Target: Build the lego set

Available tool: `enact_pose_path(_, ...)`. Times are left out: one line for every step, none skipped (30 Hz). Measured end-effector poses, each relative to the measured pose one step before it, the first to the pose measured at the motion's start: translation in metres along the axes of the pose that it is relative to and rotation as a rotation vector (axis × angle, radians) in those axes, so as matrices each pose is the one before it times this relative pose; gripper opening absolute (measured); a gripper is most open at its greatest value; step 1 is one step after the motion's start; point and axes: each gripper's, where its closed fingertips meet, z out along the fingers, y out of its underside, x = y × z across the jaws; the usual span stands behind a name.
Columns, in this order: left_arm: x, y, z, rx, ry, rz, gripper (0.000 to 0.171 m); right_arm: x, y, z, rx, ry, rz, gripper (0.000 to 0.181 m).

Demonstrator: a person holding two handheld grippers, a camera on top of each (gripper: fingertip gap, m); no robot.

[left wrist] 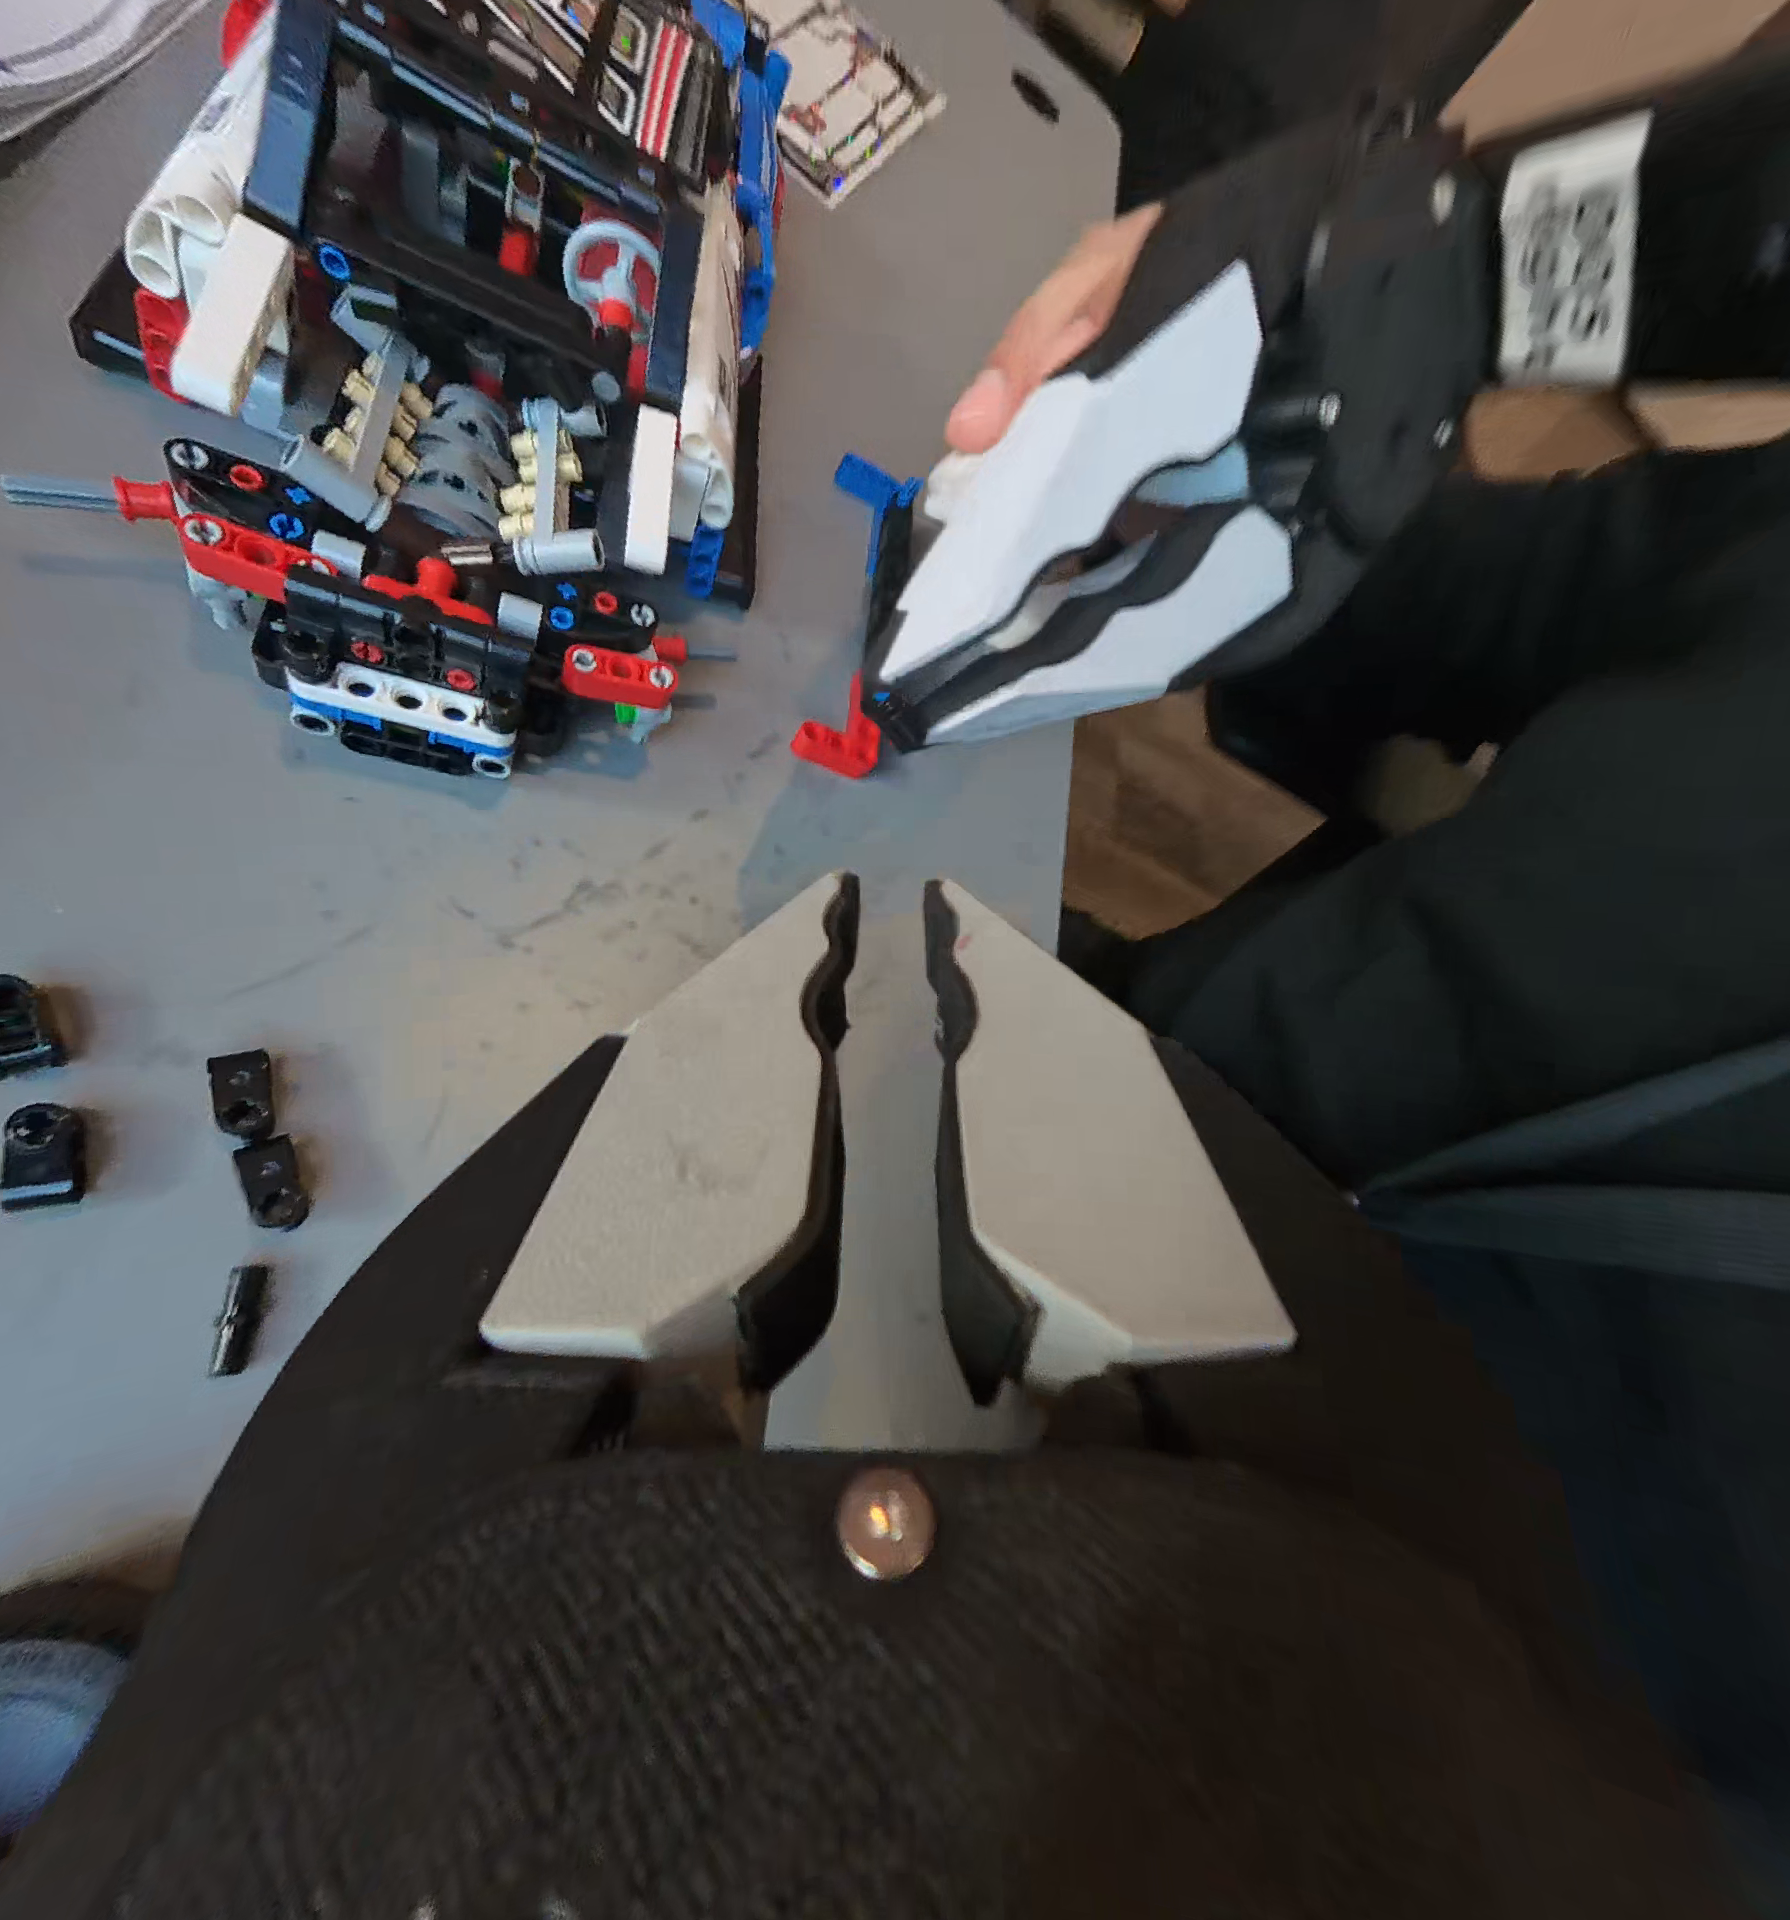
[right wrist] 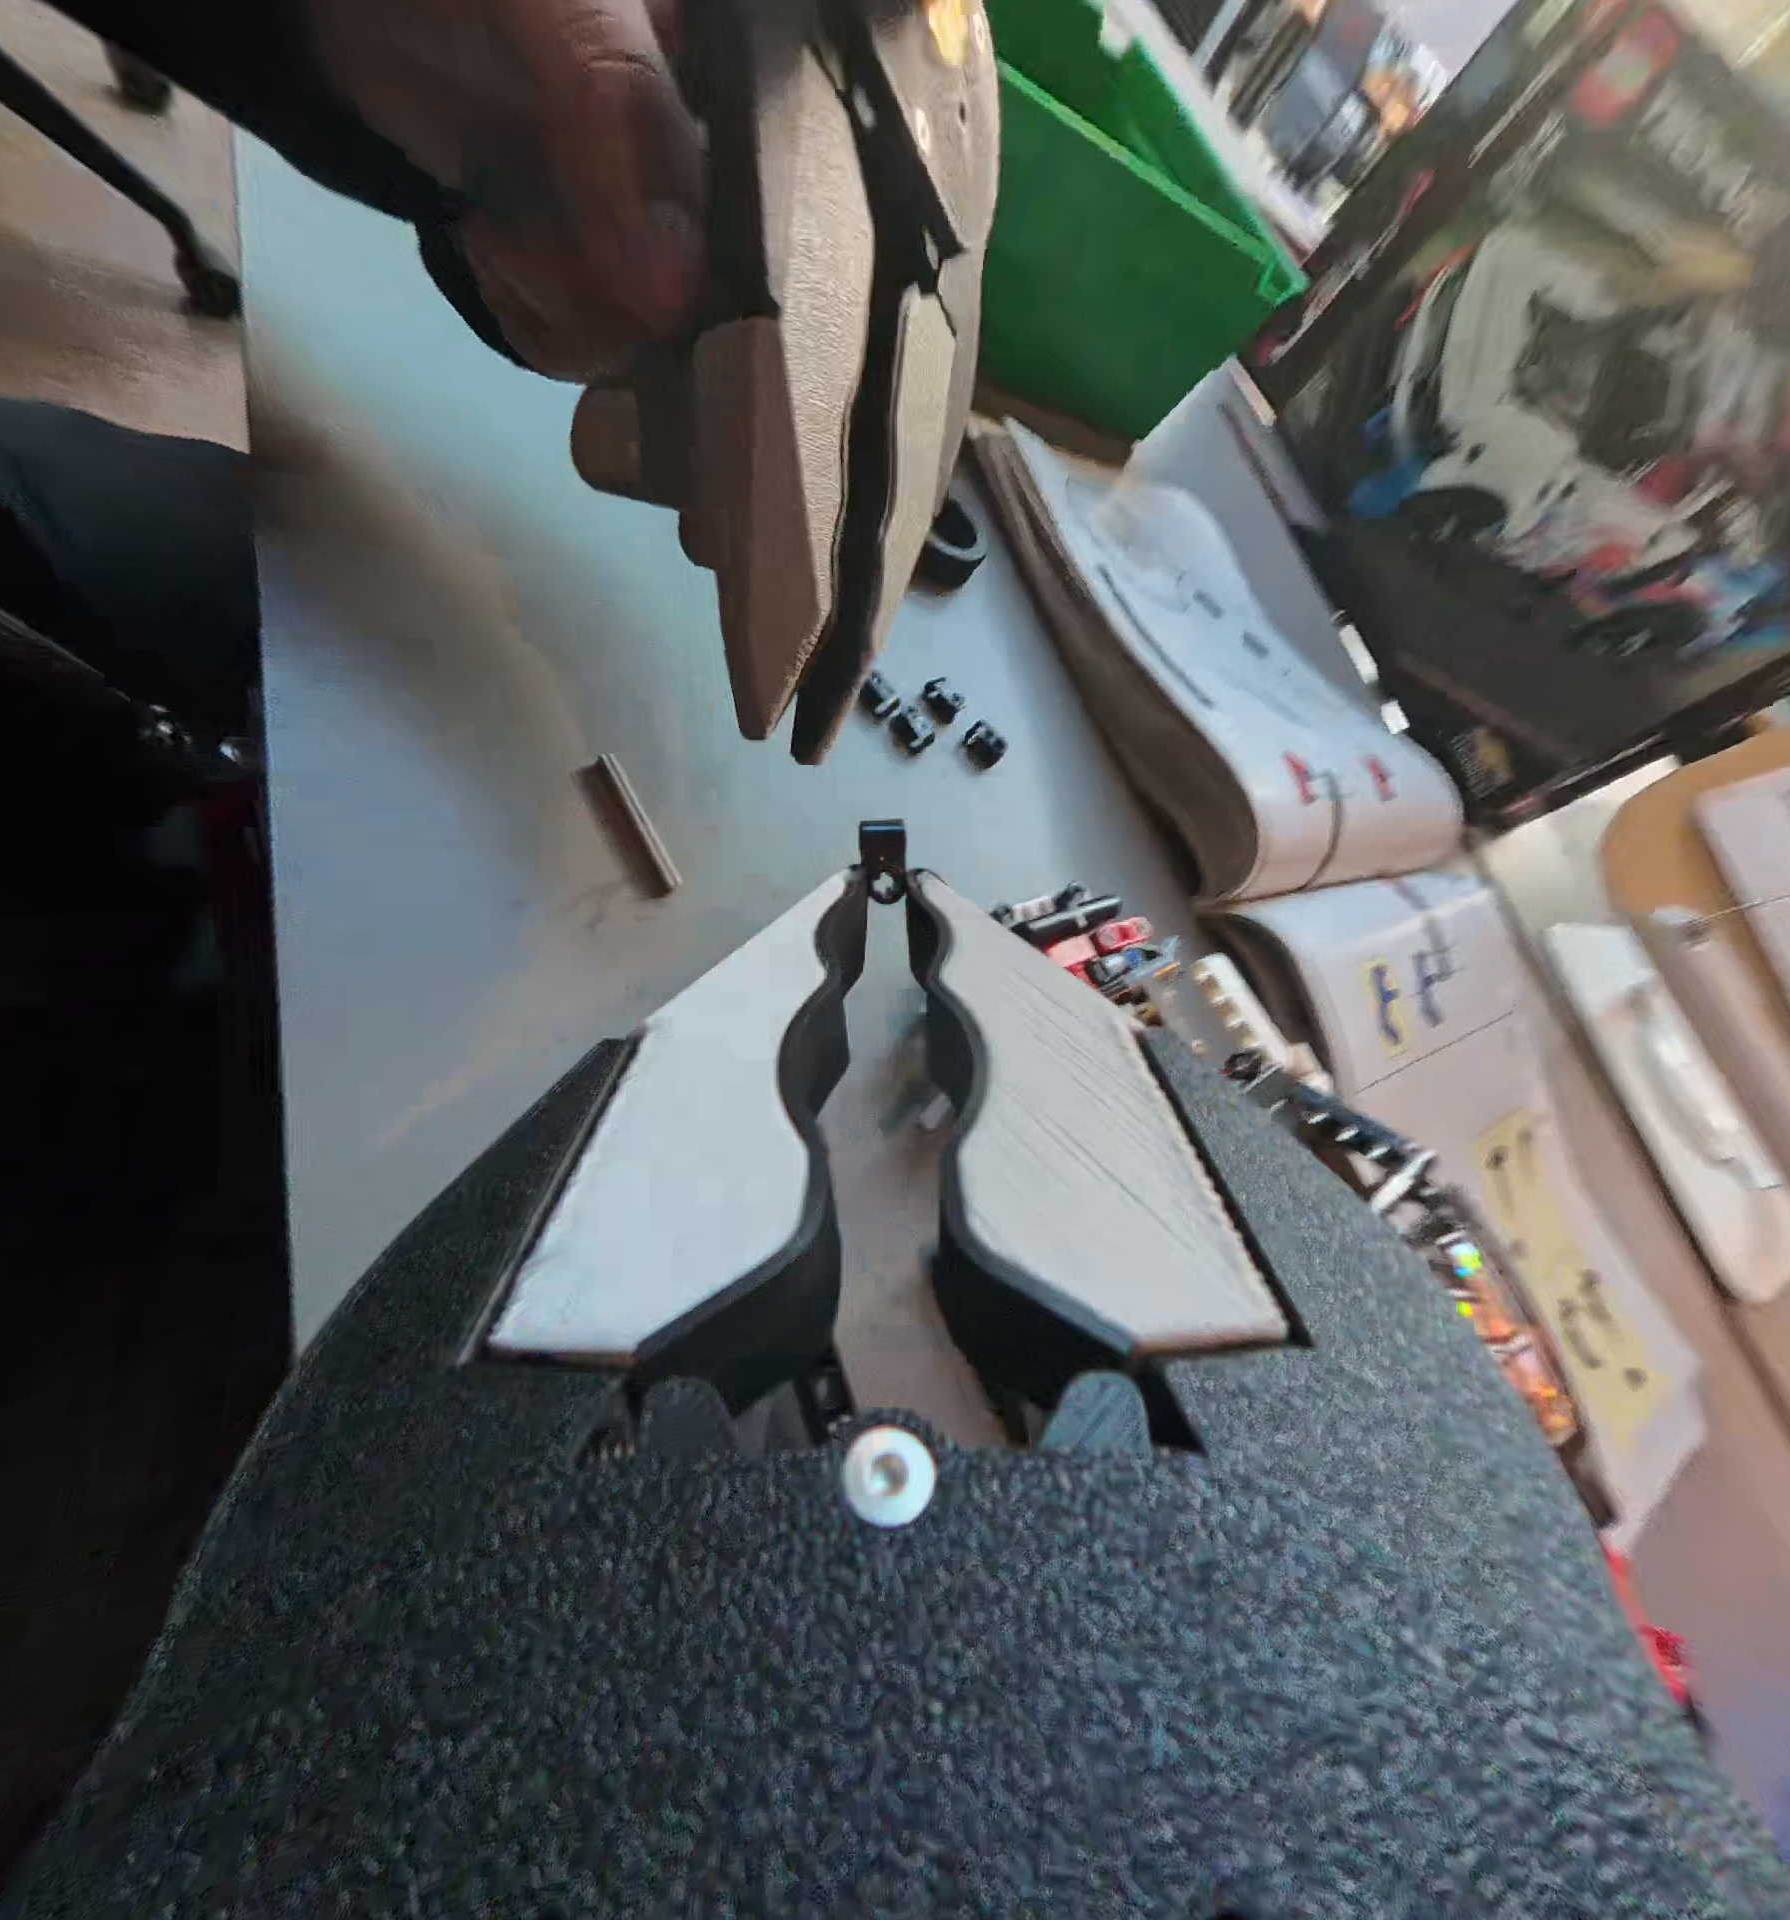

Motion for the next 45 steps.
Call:
enact_pose_path(0.00137, -0.00433, 0.00050, 0.01252, 0.0159, -0.0293, 0.012, 0.00302, -0.00260, -0.00127, 0.0147, 0.0414, -0.0681, 0.007)
enact_pose_path(0.00241, -0.00348, 0.00142, 0.00917, 0.0205, -0.0258, 0.015, 0.00116, -0.00148, -0.00064, 0.0063, 0.0284, -0.0625, 0.007)
enact_pose_path(0.00372, -0.00325, 0.00195, 0.00953, 0.0260, -0.0206, 0.018, 0.00048, -0.00138, -0.00037, 0.0034, 0.0223, -0.0509, 0.007)
enact_pose_path(0.00343, -0.00299, 0.00211, 0.01221, 0.0237, -0.0132, 0.019, 0.00058, -0.00149, -0.00022, 0.0034, 0.0192, -0.0384, 0.006)
enact_pose_path(0.00187, -0.00237, 0.00193, 0.01053, 0.0143, -0.0097, 0.019, 0.00026, -0.00122, -0.00011, 0.0024, 0.0134, -0.0292, 0.006)
enact_pose_path(-0.00051, -0.00084, 0.00209, 0.00183, 0.0016, -0.0104, 0.020, 0.00049, -0.00135, -0.00002, 0.0019, 0.0116, -0.0238, 0.006)
enact_pose_path(-0.00164, -0.00051, 0.00181, -0.00056, -0.0047, -0.0099, 0.020, 0.00062, -0.00070, -0.00001, -0.0009, 0.0100, -0.0213, 0.006)
enact_pose_path(-0.00099, -0.00076, 0.00135, 0.00363, -0.0007, -0.0061, 0.019, -0.00009, -0.00073, -0.00017, -0.0010, 0.0044, -0.0193, 0.006)
enact_pose_path(0.00017, -0.00163, 0.00099, 0.00987, 0.0043, -0.0016, 0.017, -0.00004, -0.00139, -0.00038, 0.0035, 0.0058, -0.0178, 0.006)
enact_pose_path(0.00219, -0.00173, 0.00069, 0.01083, 0.0144, -0.0015, 0.016, -0.00050, -0.00138, -0.00030, 0.0042, 0.0022, -0.0164, 0.006)
enact_pose_path(0.00221, -0.00112, 0.00065, 0.00646, 0.0128, -0.0028, 0.016, -0.00142, -0.00002, 0.00026, -0.0042, -0.0028, -0.0160, 0.006)
enact_pose_path(-0.00010, 0.00009, 0.00057, 0.00135, -0.0029, 0.0014, 0.014, -0.00082, 0.00081, 0.00046, -0.0104, 0.0020, -0.0149, 0.006)
enact_pose_path(-0.00221, 0.00114, 0.00035, -0.00270, -0.0166, 0.0081, 0.011, -0.00086, -0.00010, 0.00038, -0.0054, 0.0009, -0.0115, 0.006)
enact_pose_path(-0.00184, 0.00154, -0.00001, -0.00449, -0.0139, 0.0086, 0.007, -0.00096, -0.00107, 0.00023, -0.0001, -0.0022, -0.0047, 0.006)
enact_pose_path(-0.00017, 0.00074, -0.00028, 0.00094, -0.0010, 0.0040, 0.006, -0.00051, -0.00020, 0.00041, -0.0048, -0.0007, 0.0001, 0.006)
enact_pose_path(0.00001, 0.00000, -0.00071, 0.00492, -0.0005, 0.0026, 0.006, -0.00002, -0.00041, 0.00024, -0.0004, 0.0010, 0.0029, 0.006)
enact_pose_path(0.00000, -0.00035, -0.00073, 0.00852, -0.0024, 0.0085, 0.006, 0.00043, -0.00066, 0.00013, 0.0032, 0.0011, 0.0079, 0.006)
enact_pose_path(-0.00009, -0.00057, -0.00073, 0.01039, -0.0072, 0.0143, 0.006, 0.00026, -0.00045, 0.00001, 0.0061, -0.0032, 0.0203, 0.006)
enact_pose_path(-0.00052, -0.00057, -0.00068, 0.00991, -0.0120, 0.0191, 0.005, -0.00002, -0.00019, -0.00014, 0.0099, -0.0123, 0.0387, 0.007)
enact_pose_path(0.00063, -0.00103, -0.00072, 0.01252, -0.0079, 0.0235, 0.005, 0.00084, -0.00069, -0.00087, 0.0176, -0.0151, 0.0582, 0.006)
enact_pose_path(0.00149, -0.00181, -0.00091, 0.01827, -0.0038, 0.0243, 0.005, 0.00177, -0.00115, -0.00164, 0.0243, -0.0151, 0.0659, 0.007)
enact_pose_path(0.00123, -0.00142, -0.00093, 0.01418, -0.0028, 0.0182, 0.005, 0.00180, -0.00116, -0.00185, 0.0249, -0.0187, 0.0657, 0.007)
enact_pose_path(0.00121, -0.00108, -0.00095, 0.01037, 0.0007, 0.0143, 0.005, 0.00132, -0.00119, -0.00172, 0.0230, -0.0234, 0.0646, 0.007)
enact_pose_path(0.00133, -0.00099, -0.00076, 0.00947, 0.0056, 0.0139, 0.005, 0.00080, -0.00140, -0.00144, 0.0220, -0.0268, 0.0640, 0.007)
enact_pose_path(0.00052, -0.00055, -0.00048, 0.00671, 0.0029, 0.0126, 0.005, 0.00054, -0.00159, -0.00133, 0.0218, -0.0261, 0.0623, 0.007)
enact_pose_path(-0.00026, -0.00041, -0.00025, 0.00684, -0.0013, 0.0130, 0.005, 0.00029, -0.00156, -0.00119, 0.0203, -0.0262, 0.0580, 0.007)
enact_pose_path(0.00055, -0.00107, -0.00014, 0.00931, 0.0045, 0.0141, 0.005, 0.00076, -0.00194, -0.00152, 0.0235, -0.0201, 0.0518, 0.007)
enact_pose_path(0.00204, -0.00202, -0.00007, 0.01368, 0.0116, 0.0153, 0.005, 0.00189, -0.00190, -0.00172, 0.0249, -0.0120, 0.0494, 0.007)
enact_pose_path(0.00193, -0.00272, -0.00018, 0.01561, 0.0087, 0.0171, 0.005, 0.00206, -0.00102, -0.00160, 0.0204, -0.0137, 0.0521, 0.007)
enact_pose_path(0.00115, -0.00275, 0.00029, 0.01405, 0.0025, 0.0223, 0.005, 0.00115, -0.00078, -0.00143, 0.0180, -0.0213, 0.0559, 0.008)
enact_pose_path(0.00120, -0.00247, 0.00039, 0.01095, 0.0017, 0.0266, 0.005, 0.00061, -0.00100, -0.00127, 0.0183, -0.0254, 0.0573, 0.009)
enact_pose_path(0.00081, -0.00234, 0.00076, 0.00866, -0.0019, 0.0260, 0.005, 0.00158, -0.00090, -0.00115, 0.0162, -0.0177, 0.0523, 0.009)
enact_pose_path(-0.00064, -0.00201, 0.00073, 0.00563, -0.0112, 0.0255, 0.005, 0.00281, -0.00038, -0.00104, 0.0116, -0.0070, 0.0384, 0.009)
enact_pose_path(-0.00090, -0.00109, 0.00102, -0.00089, -0.0118, 0.0258, 0.005, 0.00284, 0.00047, -0.00107, 0.0059, -0.0010, 0.0220, 0.009)
enact_pose_path(0.00000, -0.00041, 0.00100, -0.00620, -0.0059, 0.0238, 0.005, 0.00249, 0.00090, -0.00085, 0.0014, 0.0018, 0.0111, 0.009)
enact_pose_path(-0.00007, 0.00000, 0.00114, -0.00885, -0.0060, 0.0193, 0.005, 0.00164, 0.00105, -0.00060, -0.0019, 0.0006, 0.0082, 0.009)
enact_pose_path(-0.00122, 0.00066, 0.00118, -0.01158, -0.0125, 0.0117, 0.005, 0.00053, 0.00092, -0.00035, -0.0029, -0.0024, 0.0089, 0.010)
enact_pose_path(-0.00066, 0.00121, 0.00135, -0.01359, -0.0060, 0.0051, 0.005, -0.00034, 0.00039, -0.00015, -0.0014, -0.0048, 0.0066, 0.011)
enact_pose_path(0.00081, 0.00085, 0.00135, -0.00877, 0.0044, 0.0000, 0.006, -0.00124, -0.00013, -0.00007, 0.0011, -0.0063, 0.0017, 0.011)
enact_pose_path(0.00042, 0.00003, 0.00073, -0.00159, 0.0016, -0.0035, 0.005, -0.00100, -0.00022, -0.00032, 0.0015, -0.0028, -0.0030, 0.010)
enact_pose_path(-0.00013, -0.00046, 0.00041, 0.00429, -0.0018, -0.0037, 0.005, 0.00015, 0.00036, -0.00060, -0.0012, 0.0031, -0.0065, 0.009)
enact_pose_path(0.00023, -0.00030, 0.00015, 0.00437, 0.0013, -0.0043, 0.005, -0.00004, 0.00079, -0.00042, -0.0048, 0.0002, -0.0052, 0.010)
enact_pose_path(0.00052, -0.00030, -0.00014, 0.00441, 0.0025, -0.0047, 0.005, -0.00051, 0.00083, -0.00016, -0.0063, -0.0026, -0.0028, 0.010)
enact_pose_path(0.00033, -0.00013, -0.00041, 0.00442, -0.0003, -0.0038, 0.005, -0.00052, 0.00073, -0.00009, -0.0056, -0.0022, -0.0031, 0.011)
enact_pose_path(0.00087, -0.00009, -0.00058, 0.00359, 0.0020, -0.0020, 0.005, -0.00084, 0.00047, 0.00008, -0.0054, -0.0024, -0.0042, 0.011)
